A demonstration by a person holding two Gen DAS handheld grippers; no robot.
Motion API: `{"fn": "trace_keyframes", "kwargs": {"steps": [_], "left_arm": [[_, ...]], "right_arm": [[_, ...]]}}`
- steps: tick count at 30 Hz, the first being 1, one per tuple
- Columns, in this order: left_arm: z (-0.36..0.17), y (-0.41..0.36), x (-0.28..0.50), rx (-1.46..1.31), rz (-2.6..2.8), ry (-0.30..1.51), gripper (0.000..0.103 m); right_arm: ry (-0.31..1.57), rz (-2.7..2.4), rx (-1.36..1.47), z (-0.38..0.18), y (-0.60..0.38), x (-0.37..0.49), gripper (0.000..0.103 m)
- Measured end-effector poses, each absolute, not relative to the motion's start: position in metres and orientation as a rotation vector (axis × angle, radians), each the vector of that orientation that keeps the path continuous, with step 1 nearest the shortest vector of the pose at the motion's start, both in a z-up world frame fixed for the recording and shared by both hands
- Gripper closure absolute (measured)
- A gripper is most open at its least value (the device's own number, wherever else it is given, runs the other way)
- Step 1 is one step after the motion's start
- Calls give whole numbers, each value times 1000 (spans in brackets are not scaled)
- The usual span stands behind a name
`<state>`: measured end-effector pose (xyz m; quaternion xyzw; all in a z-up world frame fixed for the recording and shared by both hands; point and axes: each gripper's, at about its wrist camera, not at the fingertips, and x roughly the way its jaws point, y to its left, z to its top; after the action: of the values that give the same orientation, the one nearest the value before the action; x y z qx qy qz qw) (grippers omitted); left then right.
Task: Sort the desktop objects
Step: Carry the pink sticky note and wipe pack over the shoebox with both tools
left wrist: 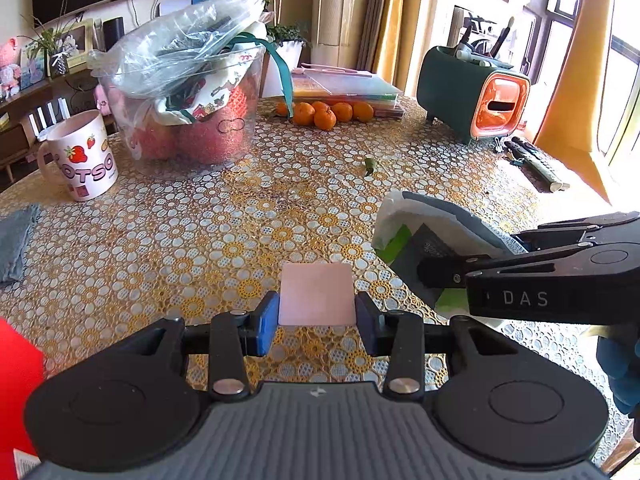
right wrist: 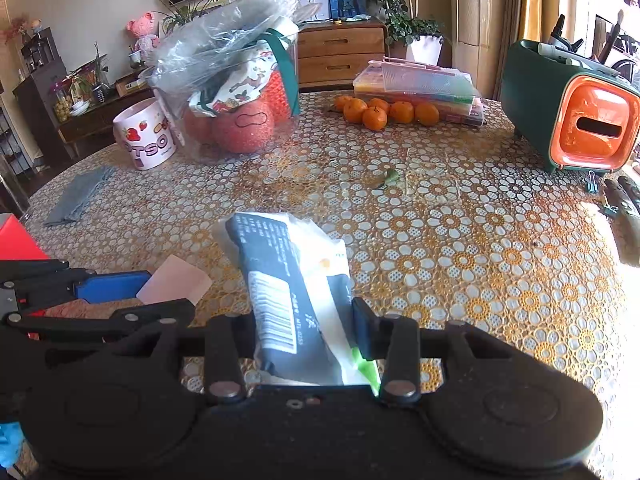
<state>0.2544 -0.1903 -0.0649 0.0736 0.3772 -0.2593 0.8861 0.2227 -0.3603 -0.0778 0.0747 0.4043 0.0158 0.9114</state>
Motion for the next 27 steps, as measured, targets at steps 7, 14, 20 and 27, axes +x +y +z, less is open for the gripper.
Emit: {"fn": "trace_keyframes", "kwargs": {"steps": [7,14,20,27], "left_arm": [[-40,-164,221,132,-496,789,63],[-15,-134,188,97,-453,779,63],[0,-99,165,73,-423,778,63],[12,-54,142,62,-374,762,63]], "right_arm": [[815,59,167,-56,-340,188,62],[800,86,166,-34,-314,154,62],[777,118,148,-15,-286,128,62],[753,160,120,2,-249,109,62]]}}
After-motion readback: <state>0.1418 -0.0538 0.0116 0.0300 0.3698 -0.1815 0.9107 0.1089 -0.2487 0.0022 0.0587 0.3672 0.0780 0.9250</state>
